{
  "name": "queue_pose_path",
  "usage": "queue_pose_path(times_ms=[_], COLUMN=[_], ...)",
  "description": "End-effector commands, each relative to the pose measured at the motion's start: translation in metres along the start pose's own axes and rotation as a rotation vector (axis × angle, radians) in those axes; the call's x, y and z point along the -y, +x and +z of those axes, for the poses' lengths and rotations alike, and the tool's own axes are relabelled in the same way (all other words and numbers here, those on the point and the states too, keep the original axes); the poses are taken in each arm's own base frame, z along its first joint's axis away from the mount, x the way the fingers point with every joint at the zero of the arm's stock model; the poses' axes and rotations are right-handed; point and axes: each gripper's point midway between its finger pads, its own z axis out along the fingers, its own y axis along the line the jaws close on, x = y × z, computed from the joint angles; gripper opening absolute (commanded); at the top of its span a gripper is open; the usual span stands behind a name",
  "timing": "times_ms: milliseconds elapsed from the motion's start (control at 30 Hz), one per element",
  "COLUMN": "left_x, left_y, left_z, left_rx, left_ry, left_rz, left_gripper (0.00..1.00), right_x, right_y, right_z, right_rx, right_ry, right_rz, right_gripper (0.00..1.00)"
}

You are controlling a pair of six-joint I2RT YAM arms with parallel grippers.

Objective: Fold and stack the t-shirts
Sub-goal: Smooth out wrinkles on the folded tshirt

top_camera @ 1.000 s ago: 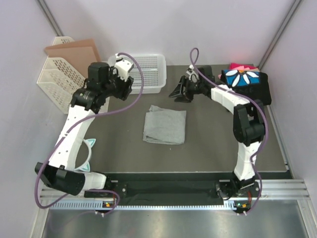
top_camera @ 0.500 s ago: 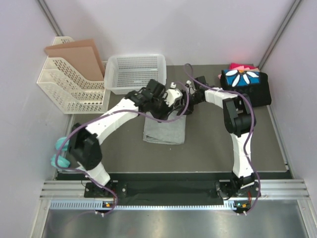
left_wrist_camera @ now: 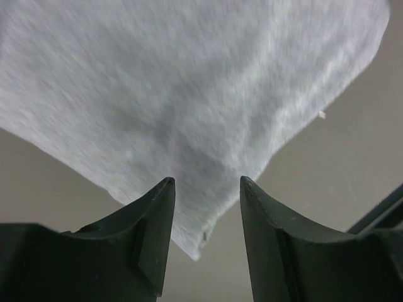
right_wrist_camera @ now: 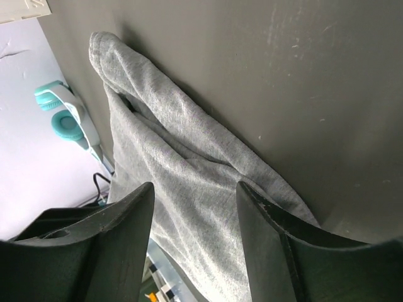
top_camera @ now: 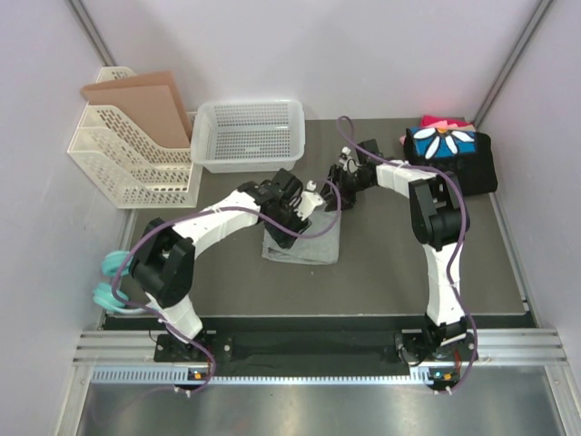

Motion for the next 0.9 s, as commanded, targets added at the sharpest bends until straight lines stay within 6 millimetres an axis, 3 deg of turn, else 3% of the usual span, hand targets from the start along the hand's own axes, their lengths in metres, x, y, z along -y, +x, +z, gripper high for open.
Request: queue_pose_path(times_ms=[0, 133, 333, 567, 767, 867], left_x=[0.006, 0.010, 0.022, 0.013, -0.019, -0.036], left_y=[0.016, 0.044, 0.071, 0.097, 0.076, 0.045], left_z=[-0.019, -0.011, -0.005, -0.009, -0.036, -0.064], left_rx=[0.000, -0.075, -0.139, -0.199, -0.149, -0.075], left_ry=[-0.011, -0.005, 0.047, 0.011, -0.096, -0.144], left_rz=[-0.014, -0.027, -0.023, 0.006, 0.026, 0.020], left_gripper=[0.51, 0.51, 0.49, 0.48, 0.48, 0.49], right_x=[0.032, 0.036, 0.045, 0.052, 0.051, 0.052], right_y=[0.001, 0.000, 0.000, 0.001, 0.001, 0.000], right_z=[0.004, 0.003, 0.003, 0.004, 0.002, 0.000], right_rx=[0.004, 0.006, 0.006, 0.003, 0.007, 0.010], right_ry=[0.080, 0.080, 0.098, 0.106, 0.110, 0.111], right_rz=[0.019, 0.031, 0.052, 0.063, 0.060, 0.060], right_gripper=[0.55, 0.56, 0.56, 0.56, 0.55, 0.55])
